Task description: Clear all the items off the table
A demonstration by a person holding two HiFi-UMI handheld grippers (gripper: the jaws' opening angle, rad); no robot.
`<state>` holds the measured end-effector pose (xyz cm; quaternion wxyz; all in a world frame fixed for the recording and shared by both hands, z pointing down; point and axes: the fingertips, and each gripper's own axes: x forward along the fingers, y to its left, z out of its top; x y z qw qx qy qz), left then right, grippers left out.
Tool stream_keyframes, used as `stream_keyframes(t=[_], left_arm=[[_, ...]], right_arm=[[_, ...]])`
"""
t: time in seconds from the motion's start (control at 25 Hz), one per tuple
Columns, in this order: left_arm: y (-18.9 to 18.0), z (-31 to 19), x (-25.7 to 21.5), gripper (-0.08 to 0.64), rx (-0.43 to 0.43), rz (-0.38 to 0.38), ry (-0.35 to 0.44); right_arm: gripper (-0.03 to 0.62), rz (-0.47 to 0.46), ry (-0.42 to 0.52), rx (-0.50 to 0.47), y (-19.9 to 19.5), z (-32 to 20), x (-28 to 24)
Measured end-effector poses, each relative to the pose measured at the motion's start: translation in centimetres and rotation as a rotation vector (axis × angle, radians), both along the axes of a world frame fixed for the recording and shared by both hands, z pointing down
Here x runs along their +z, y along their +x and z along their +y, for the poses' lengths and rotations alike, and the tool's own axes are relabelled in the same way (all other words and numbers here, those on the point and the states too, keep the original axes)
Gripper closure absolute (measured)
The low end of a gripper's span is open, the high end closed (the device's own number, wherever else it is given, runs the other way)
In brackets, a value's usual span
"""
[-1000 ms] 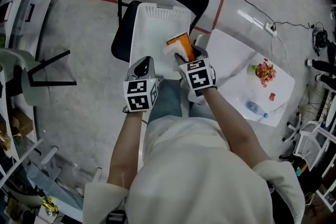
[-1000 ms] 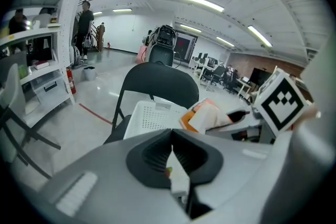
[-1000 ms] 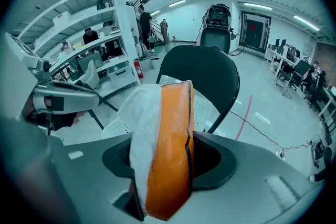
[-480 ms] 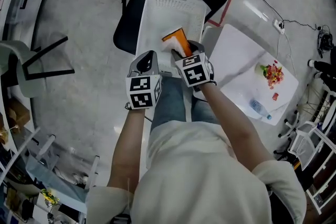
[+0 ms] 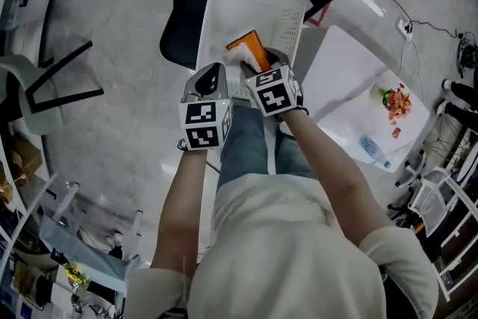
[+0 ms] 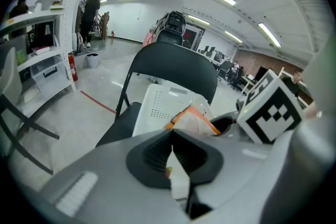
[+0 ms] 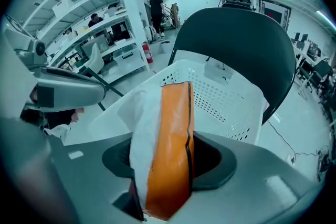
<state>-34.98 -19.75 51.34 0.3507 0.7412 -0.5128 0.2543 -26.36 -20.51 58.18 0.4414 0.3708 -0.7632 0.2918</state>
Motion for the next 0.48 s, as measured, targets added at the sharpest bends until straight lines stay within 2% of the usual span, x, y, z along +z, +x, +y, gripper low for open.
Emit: stream_keyframes(t=[0.48], left_arm=[[0.4, -0.3, 2.5, 0.549, 0.018, 0.008, -0.035]], right_arm=[[0.337, 0.01, -0.059, 0.01, -0.8, 0.3, 3.8]])
